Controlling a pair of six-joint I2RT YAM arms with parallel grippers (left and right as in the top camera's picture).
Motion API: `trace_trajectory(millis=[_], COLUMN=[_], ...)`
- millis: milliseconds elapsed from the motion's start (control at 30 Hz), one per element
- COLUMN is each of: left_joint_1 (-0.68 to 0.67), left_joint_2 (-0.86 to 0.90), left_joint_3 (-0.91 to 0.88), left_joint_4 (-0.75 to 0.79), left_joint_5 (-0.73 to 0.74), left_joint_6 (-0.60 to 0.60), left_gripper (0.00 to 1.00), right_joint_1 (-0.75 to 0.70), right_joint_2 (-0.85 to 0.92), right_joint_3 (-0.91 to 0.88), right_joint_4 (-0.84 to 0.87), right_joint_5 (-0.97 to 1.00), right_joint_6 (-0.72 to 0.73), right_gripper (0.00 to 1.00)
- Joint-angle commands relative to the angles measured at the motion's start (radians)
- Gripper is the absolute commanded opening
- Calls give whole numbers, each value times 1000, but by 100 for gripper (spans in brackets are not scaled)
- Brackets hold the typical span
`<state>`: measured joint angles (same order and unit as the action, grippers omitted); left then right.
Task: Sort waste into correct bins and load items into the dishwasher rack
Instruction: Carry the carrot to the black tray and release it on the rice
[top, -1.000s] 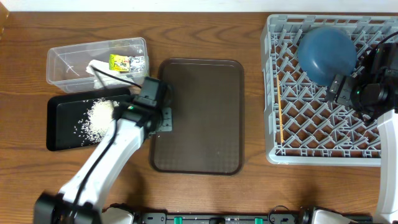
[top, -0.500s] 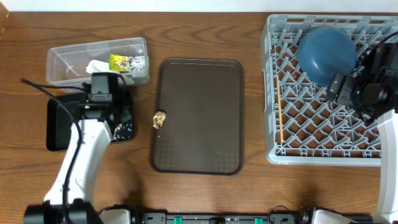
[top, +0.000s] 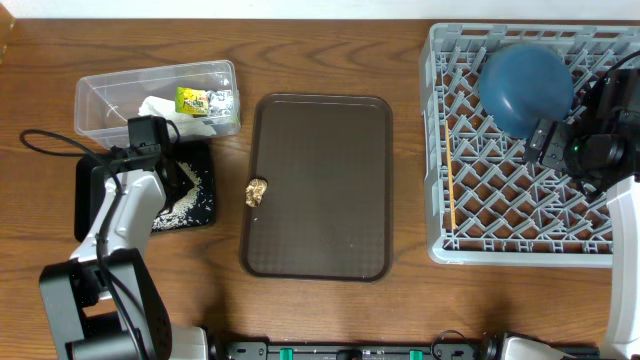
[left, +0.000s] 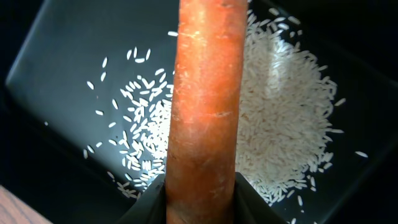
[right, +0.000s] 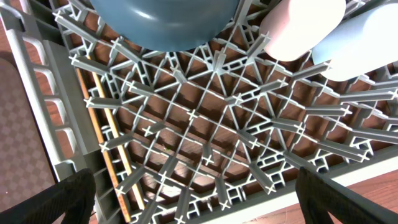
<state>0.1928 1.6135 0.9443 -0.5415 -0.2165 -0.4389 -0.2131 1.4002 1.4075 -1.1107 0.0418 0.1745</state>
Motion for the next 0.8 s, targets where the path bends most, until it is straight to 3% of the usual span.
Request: trace_trajectory(millis=[0,133,267,533,767], left_joint_1=[3,3,3,-12,-151], left_joint_2=[17,19,10,-174,-269], left_joint_3=[15,15,16,16,15], left_joint_4=[0,-6,-23,-50,-55], left_joint_5=[0,18,34,74,213], left_joint_6=[-20,-19,-19,-7,8], left_gripper=[28,28,43,56,61], right_joint_1=[-4,-4,-4,-4,-4], right_joint_2=[8,8,8,8,8], right_joint_3=[3,3,3,3,3], right_joint_4=[0,-1,0,0,0], right_joint_5=[11,10,11,11,10], right_joint_6=[-11,-11,-11,-11,-11], right_gripper=[96,96,96,96,96])
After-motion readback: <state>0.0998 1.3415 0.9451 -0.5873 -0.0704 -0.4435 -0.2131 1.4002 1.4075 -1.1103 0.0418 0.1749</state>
